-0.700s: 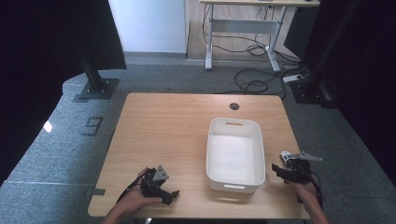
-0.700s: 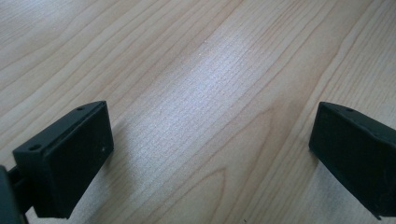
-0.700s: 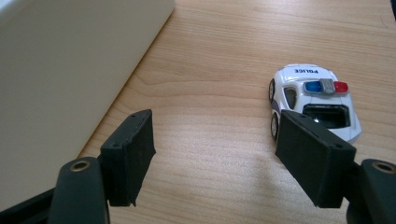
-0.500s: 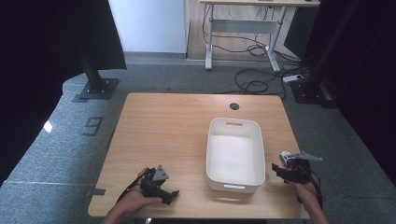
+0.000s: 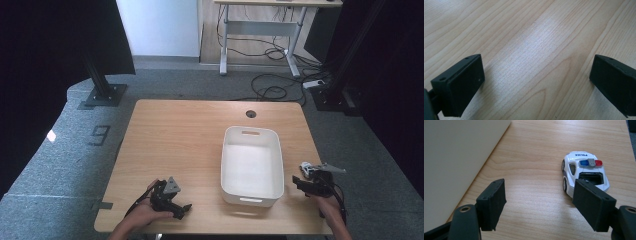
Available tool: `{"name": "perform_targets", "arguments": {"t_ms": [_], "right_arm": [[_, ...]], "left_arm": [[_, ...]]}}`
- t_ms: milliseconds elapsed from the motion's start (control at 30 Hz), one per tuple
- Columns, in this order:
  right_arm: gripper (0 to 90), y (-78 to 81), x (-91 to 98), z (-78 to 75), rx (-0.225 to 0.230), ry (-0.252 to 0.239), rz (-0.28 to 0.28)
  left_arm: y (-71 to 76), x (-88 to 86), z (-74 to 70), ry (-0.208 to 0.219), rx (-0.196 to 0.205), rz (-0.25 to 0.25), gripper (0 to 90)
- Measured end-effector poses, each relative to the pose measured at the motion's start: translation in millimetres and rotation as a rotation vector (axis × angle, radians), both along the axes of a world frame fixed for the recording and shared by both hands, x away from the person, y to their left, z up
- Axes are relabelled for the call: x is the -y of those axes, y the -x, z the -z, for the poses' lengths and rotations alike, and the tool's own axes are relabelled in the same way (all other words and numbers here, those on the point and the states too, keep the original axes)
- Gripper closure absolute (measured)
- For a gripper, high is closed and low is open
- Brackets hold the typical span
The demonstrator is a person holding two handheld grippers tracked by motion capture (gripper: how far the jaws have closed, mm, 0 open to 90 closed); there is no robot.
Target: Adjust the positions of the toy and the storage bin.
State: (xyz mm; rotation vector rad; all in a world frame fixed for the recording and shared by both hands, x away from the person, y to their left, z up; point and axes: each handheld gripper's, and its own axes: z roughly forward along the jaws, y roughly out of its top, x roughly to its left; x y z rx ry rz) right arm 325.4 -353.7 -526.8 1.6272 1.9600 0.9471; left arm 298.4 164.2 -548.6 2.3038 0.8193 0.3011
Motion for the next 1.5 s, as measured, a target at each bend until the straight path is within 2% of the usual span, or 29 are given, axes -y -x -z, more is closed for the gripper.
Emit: {"name": "perform_targets", "arguments": {"t_ms": [433,800,1000,1167,1500], "right_arm": [[26.2,1.2,0.5,-5.1,0.017,-0.014,-0.001],[26.6,6.7,-1.0,-18.1,0.062,-0.046,-0.013],[26.7,9.5,-1.3,-21.3,0.07,-0.054,-0.015],[26.7,11.8,-3.2,-28.8,0.102,-0.071,-0.026],[25.1,13.9,-7.3,-36.7,0.124,-0.086,-0.038]], "left_arm": [[0.0,0.0,0.0,0.0,0.0,0.001,0.0],[-0.1,-0.1,0.0,0.0,0.0,0.001,0.0],[-0.1,-0.1,0.0,-0.001,0.0,0.002,0.0],[-0.3,-0.1,-0.1,-0.001,0.0,0.003,0.0],[-0.3,-0.1,-0.1,-0.001,0.0,0.003,0.0]]}}
